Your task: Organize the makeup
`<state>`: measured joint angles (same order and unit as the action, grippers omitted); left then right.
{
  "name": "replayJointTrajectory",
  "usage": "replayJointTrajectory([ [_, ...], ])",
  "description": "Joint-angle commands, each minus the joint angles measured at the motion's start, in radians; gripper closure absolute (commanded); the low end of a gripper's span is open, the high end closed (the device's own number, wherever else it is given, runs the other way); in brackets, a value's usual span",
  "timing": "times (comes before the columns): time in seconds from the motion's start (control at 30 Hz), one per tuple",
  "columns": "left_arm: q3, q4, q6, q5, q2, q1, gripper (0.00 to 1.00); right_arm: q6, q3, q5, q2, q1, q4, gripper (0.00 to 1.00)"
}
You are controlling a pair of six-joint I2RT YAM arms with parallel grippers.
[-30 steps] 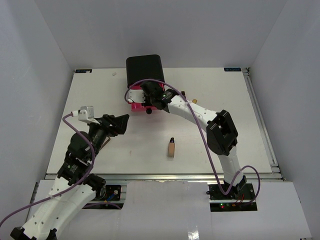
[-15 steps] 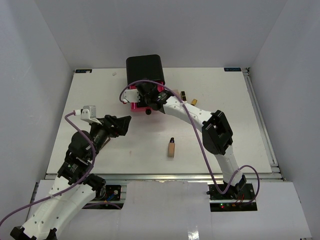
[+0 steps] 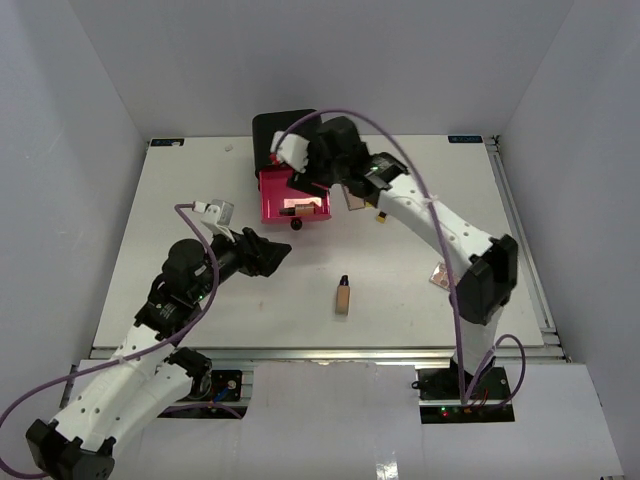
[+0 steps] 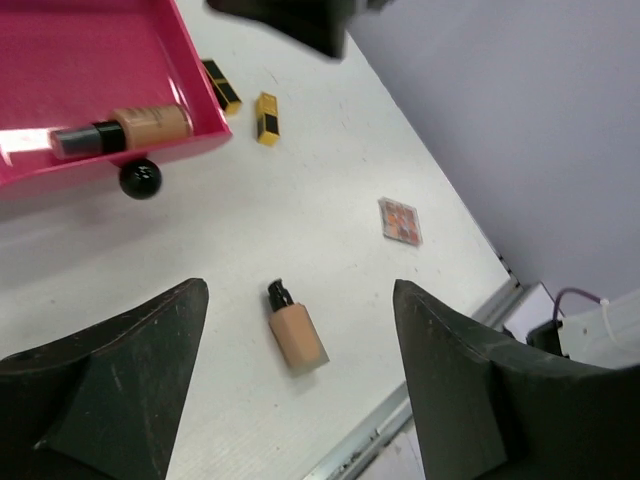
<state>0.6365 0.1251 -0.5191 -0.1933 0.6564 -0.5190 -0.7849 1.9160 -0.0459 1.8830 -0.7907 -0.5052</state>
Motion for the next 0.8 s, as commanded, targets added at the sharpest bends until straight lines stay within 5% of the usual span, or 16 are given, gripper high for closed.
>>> replayJointTrajectory([
  [0.0, 0.032, -0.035, -0.024, -0.139, 0.116, -0.014, 0.17, 0.266, -0.198, 0.439, -0.245, 0.26, -0.021, 0.21],
  [0.27, 0.103, 0.015, -0.036, 0.088, 0.473, -0.275, 0.2, 0.457, -0.85, 0.871, -0.602, 0.642, 0.246, 0.19],
  [0.43, 0.225, 0.087, -0.053, 0.317, 0.739, -0.428, 0.16, 0.557, -0.95, 1.055, -0.629, 0.854, 0.302, 0.16],
  [0.77, 0.397, 0.181, -0.09, 0.476, 1.041, -0.536, 0.17, 0.557, -0.979, 1.058, -0.654, 0.883, 0.318, 0.14],
])
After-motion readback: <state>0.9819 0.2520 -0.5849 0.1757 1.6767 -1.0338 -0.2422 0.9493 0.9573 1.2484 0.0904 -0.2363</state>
